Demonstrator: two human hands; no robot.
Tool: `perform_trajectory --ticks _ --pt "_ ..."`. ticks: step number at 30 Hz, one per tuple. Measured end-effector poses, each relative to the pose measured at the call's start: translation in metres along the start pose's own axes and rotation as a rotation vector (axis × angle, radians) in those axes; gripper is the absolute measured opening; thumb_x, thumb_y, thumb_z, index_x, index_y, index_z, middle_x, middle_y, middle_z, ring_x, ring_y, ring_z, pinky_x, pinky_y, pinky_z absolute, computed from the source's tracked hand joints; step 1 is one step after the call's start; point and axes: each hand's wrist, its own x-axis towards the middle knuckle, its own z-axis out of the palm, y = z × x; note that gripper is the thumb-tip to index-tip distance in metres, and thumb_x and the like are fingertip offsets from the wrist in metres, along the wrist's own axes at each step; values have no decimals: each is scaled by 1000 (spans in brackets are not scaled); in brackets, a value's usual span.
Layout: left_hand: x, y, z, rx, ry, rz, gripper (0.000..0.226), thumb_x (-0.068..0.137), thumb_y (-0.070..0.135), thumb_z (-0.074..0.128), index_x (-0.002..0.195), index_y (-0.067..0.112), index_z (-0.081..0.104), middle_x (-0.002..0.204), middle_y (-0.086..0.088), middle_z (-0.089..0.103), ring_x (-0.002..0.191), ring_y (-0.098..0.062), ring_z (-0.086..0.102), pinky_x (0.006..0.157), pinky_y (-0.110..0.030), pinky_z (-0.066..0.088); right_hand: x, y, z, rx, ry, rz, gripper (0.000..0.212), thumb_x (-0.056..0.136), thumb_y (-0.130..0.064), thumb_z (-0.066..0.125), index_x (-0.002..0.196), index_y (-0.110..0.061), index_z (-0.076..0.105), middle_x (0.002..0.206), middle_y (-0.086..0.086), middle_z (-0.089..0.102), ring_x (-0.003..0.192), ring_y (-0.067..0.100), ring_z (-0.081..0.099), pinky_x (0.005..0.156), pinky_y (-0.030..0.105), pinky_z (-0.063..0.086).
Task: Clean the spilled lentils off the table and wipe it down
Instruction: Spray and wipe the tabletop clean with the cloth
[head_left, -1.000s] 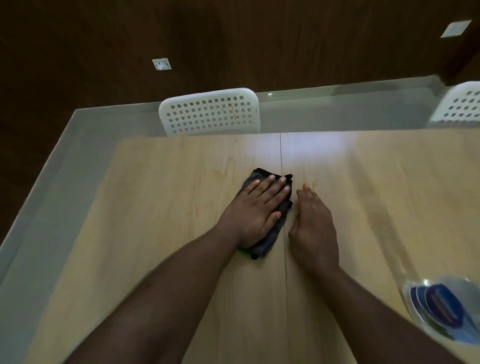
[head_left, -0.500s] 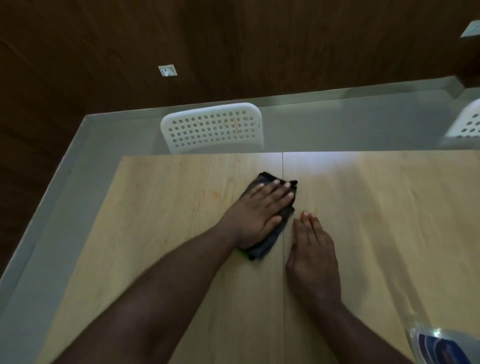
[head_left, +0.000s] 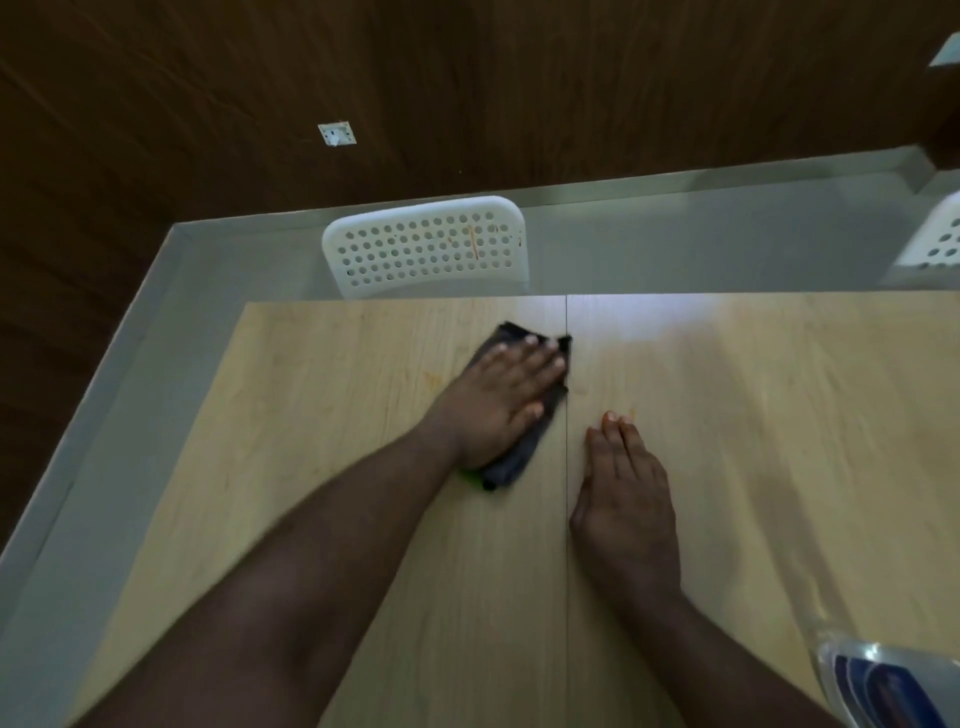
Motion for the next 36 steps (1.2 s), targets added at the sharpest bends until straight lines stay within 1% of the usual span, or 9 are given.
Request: perform_trajectory --ticks 4,6,8,12,14,18,25,30,36 --pt "28 1 4 -74 89 -597 65 110 42 14 169 17 9 177 -5 6 163 -23 4 132 -44 5 -1 1 0 0 -20 13 59 107 -22 43 164 -13 32 172 6 25 161 18 12 130 39 13" --pt "13 31 12 -117 127 -736 65 110 42 12 169 14 6 177 -8 4 163 -26 2 132 -47 5 -3 0 -2 3 -21 18 58 106 -22 43 163 -14 33 172 6 26 161 19 13 130 40 14" --pt "-28 72 17 -118 124 -640 66 111 43 12 169 14 1 177 -8 -3 163 -25 -6 132 -47 4 -3 -3 -8 1 -28 12 59 106 -27 35 163 -14 32 173 6 25 161 19 13 130 39 13" --pt "-111 97 26 -86 31 -116 64 112 43 17 169 20 2 177 -1 -8 162 -18 -13 132 -43 0 -3 -5 -12 -9 -22 -13 64 103 -33 26 163 -11 33 172 9 26 161 22 16 129 41 16" --pt "-110 79 25 -50 48 -193 64 111 43 15 169 20 6 177 -1 -3 163 -18 -9 132 -44 2 -5 -7 -13 16 -5 -7 57 107 -27 33 162 -11 35 171 9 29 160 22 19 129 41 17" --pt "-84 82 23 -122 100 -709 69 106 42 8 169 14 5 177 -7 3 163 -25 0 132 -46 4 -7 -8 -12 38 60 -4 52 109 -22 42 159 -10 39 167 10 37 157 24 26 130 42 20" --pt "-212 156 41 -73 41 -115 64 112 44 18 169 19 5 177 -2 -4 163 -19 -9 132 -42 -3 -49 -13 -15 158 49 -4 47 105 -17 48 151 -7 52 160 12 48 151 29 40 126 43 30" --pt "-218 146 43 -118 107 -650 67 109 43 11 169 15 4 177 -5 -4 163 -23 -4 132 -45 4 -150 -36 -11 256 14 -76 45 106 -12 53 151 -11 54 158 8 51 148 25 44 123 34 28" --pt "-297 232 63 -144 106 -297 67 110 42 20 169 15 3 177 -5 -7 162 -21 -12 131 -47 8 -195 -42 6 306 66 -50 42 103 -9 53 144 -9 60 153 10 56 146 26 48 122 39 33"
